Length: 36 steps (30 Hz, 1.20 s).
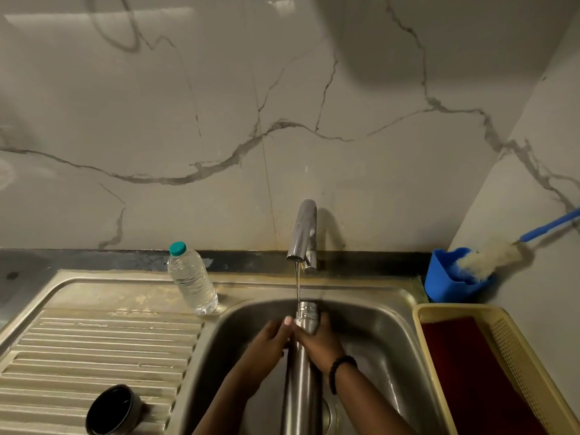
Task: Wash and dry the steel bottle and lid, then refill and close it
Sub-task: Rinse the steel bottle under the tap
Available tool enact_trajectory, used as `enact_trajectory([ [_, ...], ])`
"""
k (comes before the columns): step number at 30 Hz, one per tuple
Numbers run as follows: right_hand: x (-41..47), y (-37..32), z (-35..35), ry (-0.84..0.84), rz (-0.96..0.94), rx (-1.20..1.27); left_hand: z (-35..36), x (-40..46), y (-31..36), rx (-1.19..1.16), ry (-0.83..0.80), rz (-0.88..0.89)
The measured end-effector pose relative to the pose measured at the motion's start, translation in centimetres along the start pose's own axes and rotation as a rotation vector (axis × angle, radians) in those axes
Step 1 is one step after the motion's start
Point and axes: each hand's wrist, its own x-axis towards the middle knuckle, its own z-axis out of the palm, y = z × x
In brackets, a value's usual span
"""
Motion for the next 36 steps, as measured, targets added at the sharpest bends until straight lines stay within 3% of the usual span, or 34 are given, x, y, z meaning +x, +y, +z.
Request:
enact_trajectory([
  [5,-1.9,-2.6,1.5,0.119,-0.253,-0.321,1.2,0.7,3.1,-0.023,0.115,0.152],
  [12,-2.7,-3.7,1.6,0.272,-0.462,-0.386,2.9,1.2,4.9,-0.161,0.227,0.175],
  [18,-1.9,-1.9,-1.6,-0.284,-0.23,-0.259,1.5,1.3,5.3,-0.317,0.185,0.216],
  [21,-1.5,-0.6,-1.7,-0.169,-0.267,-0.27,1.8,1.1,5.1,-0.347,0.163,0.217],
  [26,-1.4,-0.1,-0.7,0.184,-0.405,-0.45,4.5,0.9,5.5,-0.308,0.384,0.183],
  [32,-0.9,-2.7,-0.6,0.203,-0.639,-0.503,3.9,1.4,5.5,-0.255,0.194,0.229],
  [36,-0.9,-3.3,-0.8,0.095,-0.59,-0.451,3.1,1.1,6.2,-0.336,0.207,0.264],
])
